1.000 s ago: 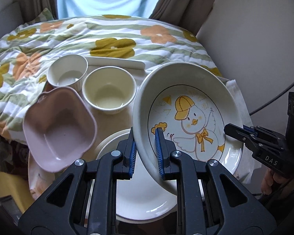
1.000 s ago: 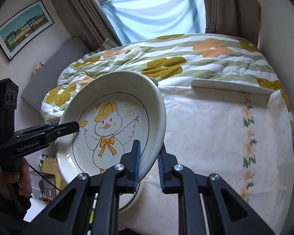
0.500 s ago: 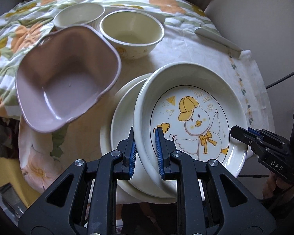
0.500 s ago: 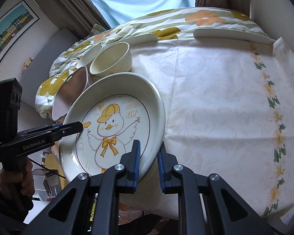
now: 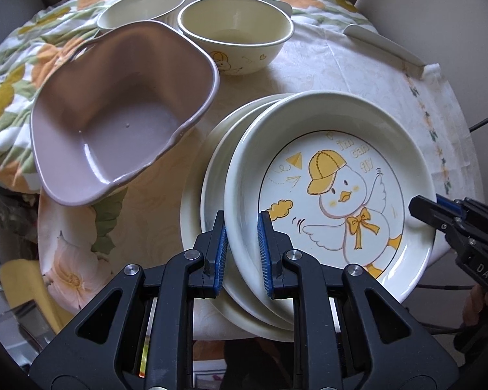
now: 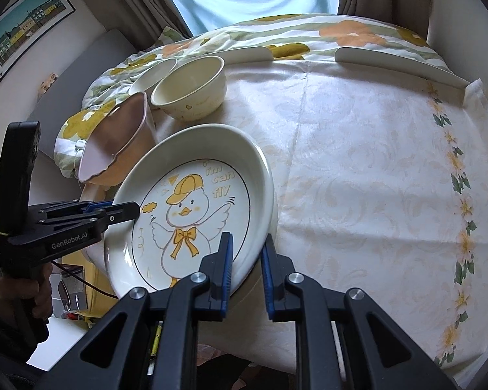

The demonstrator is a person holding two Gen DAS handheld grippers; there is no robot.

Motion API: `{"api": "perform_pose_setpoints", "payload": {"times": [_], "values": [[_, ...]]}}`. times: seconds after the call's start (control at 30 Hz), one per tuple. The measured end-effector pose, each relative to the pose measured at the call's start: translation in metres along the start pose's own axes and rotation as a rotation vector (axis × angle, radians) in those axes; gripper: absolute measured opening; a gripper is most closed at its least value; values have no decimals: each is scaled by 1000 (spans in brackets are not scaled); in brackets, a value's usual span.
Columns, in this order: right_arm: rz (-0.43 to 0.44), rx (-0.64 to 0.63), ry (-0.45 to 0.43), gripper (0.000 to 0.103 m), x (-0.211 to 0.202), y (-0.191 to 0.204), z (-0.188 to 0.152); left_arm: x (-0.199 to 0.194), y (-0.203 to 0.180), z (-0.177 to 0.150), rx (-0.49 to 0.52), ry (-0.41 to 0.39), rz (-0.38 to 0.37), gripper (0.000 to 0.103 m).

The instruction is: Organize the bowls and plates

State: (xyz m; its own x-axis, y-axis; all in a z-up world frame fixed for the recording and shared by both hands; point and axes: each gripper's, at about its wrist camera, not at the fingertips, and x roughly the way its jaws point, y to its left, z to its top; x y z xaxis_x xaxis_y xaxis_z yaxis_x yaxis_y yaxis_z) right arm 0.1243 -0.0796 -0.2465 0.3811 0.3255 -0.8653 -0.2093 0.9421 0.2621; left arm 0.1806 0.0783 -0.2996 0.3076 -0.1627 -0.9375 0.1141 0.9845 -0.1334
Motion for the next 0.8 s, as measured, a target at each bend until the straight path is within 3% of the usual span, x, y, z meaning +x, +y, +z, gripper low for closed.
{"api": "perform_pose_setpoints", "payload": {"times": [0.37,0.8], "values": [[-21,-49,5,15,0,2,2,2,-23,3,101,-22,151,15],[-140,-190,47,15,10,20,7,-6,-26,-1,101,-20,182,15]]}}
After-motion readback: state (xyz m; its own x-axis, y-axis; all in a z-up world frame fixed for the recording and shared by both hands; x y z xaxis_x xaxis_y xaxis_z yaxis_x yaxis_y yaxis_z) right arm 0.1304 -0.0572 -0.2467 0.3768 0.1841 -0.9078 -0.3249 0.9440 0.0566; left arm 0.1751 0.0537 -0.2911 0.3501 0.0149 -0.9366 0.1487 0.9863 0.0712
